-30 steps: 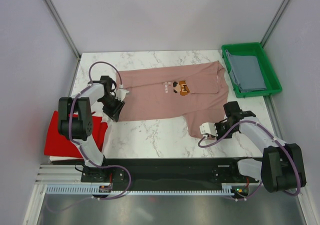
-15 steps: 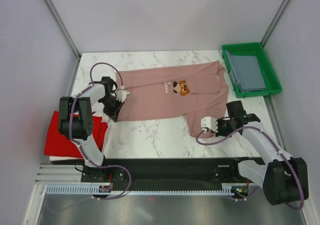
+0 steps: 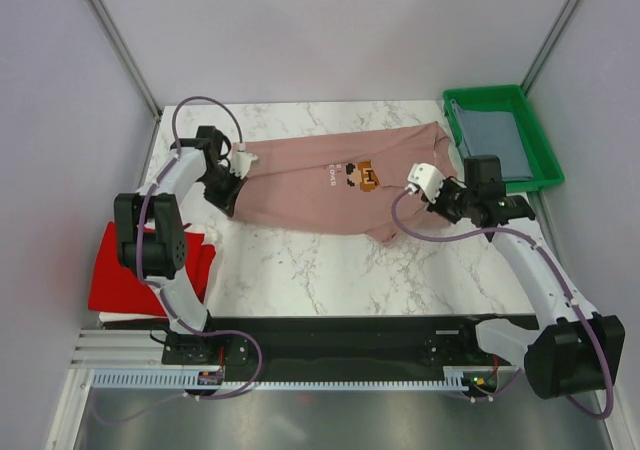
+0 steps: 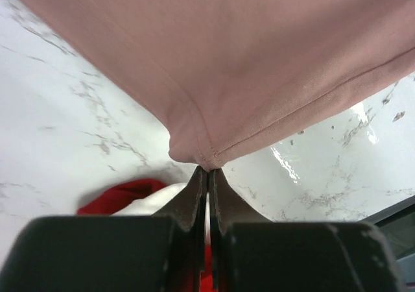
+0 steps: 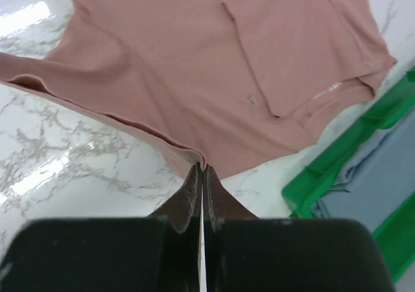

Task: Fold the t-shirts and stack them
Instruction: Fold the tshirt

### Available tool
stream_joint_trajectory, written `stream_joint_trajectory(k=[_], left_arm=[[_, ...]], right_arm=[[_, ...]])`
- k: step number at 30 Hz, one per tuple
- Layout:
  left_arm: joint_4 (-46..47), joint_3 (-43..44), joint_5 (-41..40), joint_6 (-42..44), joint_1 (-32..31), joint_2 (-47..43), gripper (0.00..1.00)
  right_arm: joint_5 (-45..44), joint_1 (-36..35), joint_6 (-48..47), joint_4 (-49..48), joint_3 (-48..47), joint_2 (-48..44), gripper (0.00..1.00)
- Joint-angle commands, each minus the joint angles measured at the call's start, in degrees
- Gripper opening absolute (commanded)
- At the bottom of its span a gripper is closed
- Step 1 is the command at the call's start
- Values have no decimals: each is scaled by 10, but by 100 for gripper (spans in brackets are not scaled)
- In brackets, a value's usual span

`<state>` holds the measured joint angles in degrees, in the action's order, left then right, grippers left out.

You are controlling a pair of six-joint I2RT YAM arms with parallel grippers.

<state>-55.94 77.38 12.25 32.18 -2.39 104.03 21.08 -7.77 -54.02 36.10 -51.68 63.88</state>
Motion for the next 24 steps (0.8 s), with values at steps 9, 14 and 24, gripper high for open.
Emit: stream_joint_trajectory(k=[9, 14, 24], left_arm=[[-57, 171, 28, 2, 1, 90, 2], [-65, 217, 24, -1, 6, 115, 2], [-96, 326, 13, -3, 18, 176, 2]], right_arm=[[-61, -1, 72, -101, -147, 116, 0], [-76, 8, 77, -129, -193, 171, 0], [-77, 28, 84, -170, -282, 254, 0]])
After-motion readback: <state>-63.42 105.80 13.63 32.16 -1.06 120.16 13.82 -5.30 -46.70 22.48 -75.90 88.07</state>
